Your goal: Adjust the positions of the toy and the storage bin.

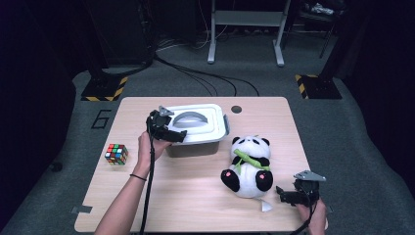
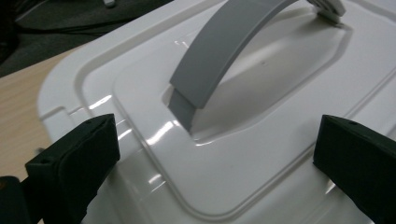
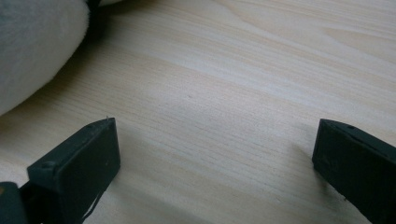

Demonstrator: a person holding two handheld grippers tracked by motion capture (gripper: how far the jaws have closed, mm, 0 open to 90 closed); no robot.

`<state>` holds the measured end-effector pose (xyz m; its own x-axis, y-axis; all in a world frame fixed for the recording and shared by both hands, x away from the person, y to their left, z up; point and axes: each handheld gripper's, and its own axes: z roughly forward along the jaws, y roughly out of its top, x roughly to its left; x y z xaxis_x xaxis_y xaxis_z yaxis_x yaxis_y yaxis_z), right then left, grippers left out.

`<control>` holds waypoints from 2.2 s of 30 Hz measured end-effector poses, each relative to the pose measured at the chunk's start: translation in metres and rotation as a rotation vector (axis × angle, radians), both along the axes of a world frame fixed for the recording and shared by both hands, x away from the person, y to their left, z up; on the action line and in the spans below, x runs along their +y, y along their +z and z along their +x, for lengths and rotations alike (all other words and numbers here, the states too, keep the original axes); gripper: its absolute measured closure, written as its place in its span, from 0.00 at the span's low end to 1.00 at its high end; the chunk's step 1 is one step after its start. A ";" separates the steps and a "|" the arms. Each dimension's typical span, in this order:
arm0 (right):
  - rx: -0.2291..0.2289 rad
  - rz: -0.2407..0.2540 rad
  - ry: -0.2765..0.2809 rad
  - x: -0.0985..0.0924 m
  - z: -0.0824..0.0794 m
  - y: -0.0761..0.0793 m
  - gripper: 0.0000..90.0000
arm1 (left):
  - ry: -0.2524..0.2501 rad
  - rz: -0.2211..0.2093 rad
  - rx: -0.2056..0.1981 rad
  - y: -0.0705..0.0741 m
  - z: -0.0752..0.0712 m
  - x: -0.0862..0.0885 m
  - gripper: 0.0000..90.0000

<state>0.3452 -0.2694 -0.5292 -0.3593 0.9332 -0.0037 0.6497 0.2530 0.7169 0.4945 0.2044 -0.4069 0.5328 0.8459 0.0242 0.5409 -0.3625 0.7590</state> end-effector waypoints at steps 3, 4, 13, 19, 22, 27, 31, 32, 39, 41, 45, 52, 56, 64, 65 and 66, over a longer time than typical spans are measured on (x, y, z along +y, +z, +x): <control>0.000 0.001 -0.002 0.000 0.000 0.000 0.00 | 0.010 -0.002 0.001 0.000 0.001 -0.005 0.00; 0.000 0.001 -0.002 0.000 0.000 0.000 0.00 | 0.010 -0.002 0.001 0.000 0.001 -0.005 0.00; 0.003 0.004 -0.005 0.000 0.000 0.000 0.00 | 0.040 -0.003 0.001 0.000 0.001 -0.009 0.00; 0.002 0.004 -0.005 0.000 0.000 0.000 0.00 | 0.058 -0.010 -0.009 -0.001 0.003 -0.014 0.00; 0.002 0.004 -0.005 0.000 0.000 0.000 0.00 | 0.069 -0.012 -0.012 -0.002 0.006 -0.017 0.00; 0.002 0.004 -0.005 0.000 0.000 0.000 0.00 | 0.081 -0.013 -0.013 -0.002 0.010 -0.024 0.00; 0.003 0.004 -0.004 0.000 0.000 0.000 0.00 | 0.087 -0.014 -0.011 -0.002 0.013 -0.027 0.00; 0.003 0.004 -0.005 0.000 0.000 0.000 0.00 | 0.089 -0.011 -0.008 -0.001 0.015 -0.029 0.00; 0.003 0.004 -0.004 0.000 0.000 0.000 0.00 | 0.096 -0.019 -0.014 -0.002 0.019 -0.035 0.00; 0.003 0.004 -0.004 0.000 0.000 0.000 0.00 | 0.096 -0.018 -0.016 -0.002 0.020 -0.036 0.00; 0.003 0.004 -0.004 0.000 0.000 0.000 0.00 | 0.097 -0.016 -0.010 -0.001 0.023 -0.040 0.00; 0.002 0.004 -0.004 0.000 0.000 0.000 0.00 | 0.106 -0.023 -0.011 -0.001 0.026 -0.044 0.00; 0.002 0.004 -0.004 0.000 0.000 0.000 0.00 | 0.094 -0.005 0.001 0.000 0.026 -0.043 0.00; 0.000 0.003 -0.001 0.000 0.000 0.000 0.00 | 0.083 -0.009 -0.010 0.010 0.016 -0.033 0.00; 0.001 0.003 -0.002 0.000 0.000 0.000 0.00 | 0.067 -0.002 -0.022 0.015 0.010 -0.030 0.00; 0.000 0.003 -0.001 0.000 0.000 0.000 0.00 | 0.056 -0.006 -0.029 0.017 0.007 -0.029 0.00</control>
